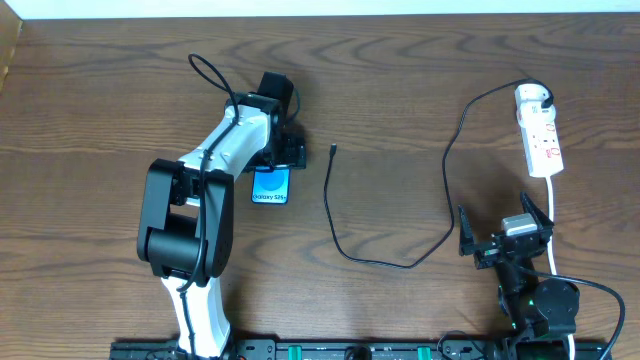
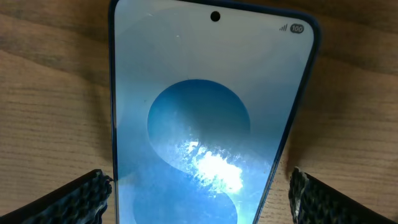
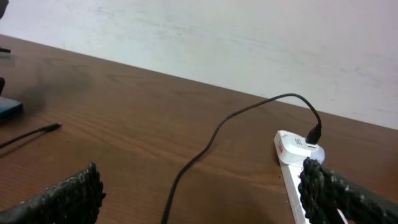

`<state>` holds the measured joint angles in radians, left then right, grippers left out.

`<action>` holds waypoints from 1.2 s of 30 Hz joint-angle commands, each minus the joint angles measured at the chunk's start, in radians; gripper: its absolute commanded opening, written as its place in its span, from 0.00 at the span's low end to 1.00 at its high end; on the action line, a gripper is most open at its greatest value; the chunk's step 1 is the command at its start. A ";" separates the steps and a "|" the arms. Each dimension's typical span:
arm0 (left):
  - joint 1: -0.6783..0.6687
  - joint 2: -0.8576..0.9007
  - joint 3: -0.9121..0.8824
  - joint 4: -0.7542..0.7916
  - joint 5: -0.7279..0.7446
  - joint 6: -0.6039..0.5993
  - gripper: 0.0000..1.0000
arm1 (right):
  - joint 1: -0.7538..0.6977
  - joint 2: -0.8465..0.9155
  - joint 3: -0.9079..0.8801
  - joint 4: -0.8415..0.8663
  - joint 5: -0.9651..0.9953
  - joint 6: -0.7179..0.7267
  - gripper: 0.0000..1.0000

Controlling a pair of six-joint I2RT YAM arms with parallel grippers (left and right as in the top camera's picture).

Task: Plug charger to phone and switch on socket
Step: 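Close the left gripper on the phone's top edge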

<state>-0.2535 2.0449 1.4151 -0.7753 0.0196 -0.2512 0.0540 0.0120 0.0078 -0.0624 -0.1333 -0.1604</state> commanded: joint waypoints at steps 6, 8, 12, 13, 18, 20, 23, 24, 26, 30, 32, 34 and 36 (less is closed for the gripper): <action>0.000 0.050 -0.006 0.005 -0.013 0.023 0.93 | 0.006 -0.005 -0.002 -0.002 0.008 0.018 0.99; 0.000 0.054 -0.007 0.005 -0.013 0.045 0.93 | 0.006 -0.005 -0.002 -0.002 0.008 0.018 0.99; 0.000 0.056 -0.007 0.007 -0.013 0.083 0.93 | 0.006 -0.005 -0.002 -0.002 0.008 0.018 0.99; 0.000 0.056 -0.007 0.007 -0.013 0.083 0.93 | 0.006 -0.005 -0.002 -0.002 0.008 0.018 0.99; 0.000 0.056 -0.007 0.006 -0.013 0.087 0.92 | 0.006 -0.005 -0.002 -0.002 0.008 0.018 0.99; 0.004 0.056 -0.007 0.007 -0.014 0.094 0.92 | 0.006 -0.005 -0.002 -0.002 0.008 0.018 0.99; 0.016 0.056 -0.007 0.011 -0.013 0.094 0.92 | 0.006 -0.005 -0.002 -0.002 0.008 0.018 0.99; 0.021 0.056 -0.007 0.011 -0.014 0.094 0.93 | 0.006 -0.005 -0.002 -0.002 0.008 0.018 0.99; 0.032 0.056 -0.007 0.011 -0.013 0.094 0.92 | 0.006 -0.005 -0.002 -0.002 0.008 0.018 0.99; 0.058 0.056 -0.007 0.010 0.004 0.094 0.92 | 0.006 -0.005 -0.002 -0.002 0.008 0.018 0.99; 0.068 0.056 -0.007 0.011 0.062 0.116 0.93 | 0.006 -0.005 -0.002 -0.002 0.008 0.018 0.99; 0.069 0.056 -0.007 0.011 0.090 0.127 0.93 | 0.006 -0.005 -0.002 -0.002 0.008 0.018 0.99; 0.068 0.056 -0.007 0.011 0.097 0.127 0.92 | 0.006 -0.005 -0.002 -0.002 0.008 0.018 0.99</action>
<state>-0.1913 2.0708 1.4151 -0.7597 0.0731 -0.1528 0.0540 0.0120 0.0078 -0.0624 -0.1329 -0.1604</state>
